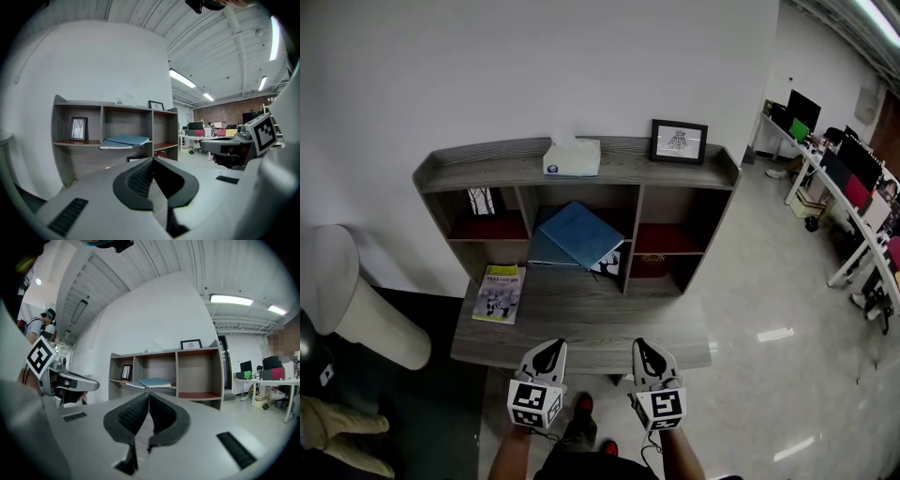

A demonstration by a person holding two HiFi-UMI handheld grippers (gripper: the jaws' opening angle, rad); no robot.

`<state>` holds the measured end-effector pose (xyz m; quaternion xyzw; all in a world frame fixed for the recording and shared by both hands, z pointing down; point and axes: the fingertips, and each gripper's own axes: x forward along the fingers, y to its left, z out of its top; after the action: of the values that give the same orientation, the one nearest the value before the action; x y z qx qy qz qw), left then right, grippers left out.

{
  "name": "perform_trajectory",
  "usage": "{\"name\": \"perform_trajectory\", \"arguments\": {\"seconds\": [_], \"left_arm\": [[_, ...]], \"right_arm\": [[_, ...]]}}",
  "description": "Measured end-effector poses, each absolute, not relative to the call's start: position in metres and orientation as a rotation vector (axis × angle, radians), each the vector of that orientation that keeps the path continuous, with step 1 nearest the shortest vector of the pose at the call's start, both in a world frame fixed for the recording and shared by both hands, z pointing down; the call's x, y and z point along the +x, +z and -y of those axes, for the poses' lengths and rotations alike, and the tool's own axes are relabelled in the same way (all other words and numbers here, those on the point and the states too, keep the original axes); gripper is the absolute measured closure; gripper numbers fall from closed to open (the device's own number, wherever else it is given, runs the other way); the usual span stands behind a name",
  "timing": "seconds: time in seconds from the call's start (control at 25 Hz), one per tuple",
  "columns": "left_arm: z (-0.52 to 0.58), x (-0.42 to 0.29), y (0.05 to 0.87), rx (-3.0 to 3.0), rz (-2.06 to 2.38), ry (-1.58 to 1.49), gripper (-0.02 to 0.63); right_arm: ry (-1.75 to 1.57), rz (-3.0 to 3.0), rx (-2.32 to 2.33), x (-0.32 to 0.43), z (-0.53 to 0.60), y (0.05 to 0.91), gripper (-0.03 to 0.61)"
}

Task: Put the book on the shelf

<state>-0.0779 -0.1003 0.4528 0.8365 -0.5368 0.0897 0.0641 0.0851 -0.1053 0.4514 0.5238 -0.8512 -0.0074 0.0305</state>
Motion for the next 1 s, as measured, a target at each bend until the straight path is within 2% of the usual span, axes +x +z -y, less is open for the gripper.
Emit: {"name": "perform_trajectory", "arguments": {"seconds": [1.0], "left_arm": [[0.012,-0.047,0.446,2.553,1.631,0.235,0.607]], "right_arm": [[-0.015,2.636,1.623,0.119,0.018,0.453,0.548]]}}
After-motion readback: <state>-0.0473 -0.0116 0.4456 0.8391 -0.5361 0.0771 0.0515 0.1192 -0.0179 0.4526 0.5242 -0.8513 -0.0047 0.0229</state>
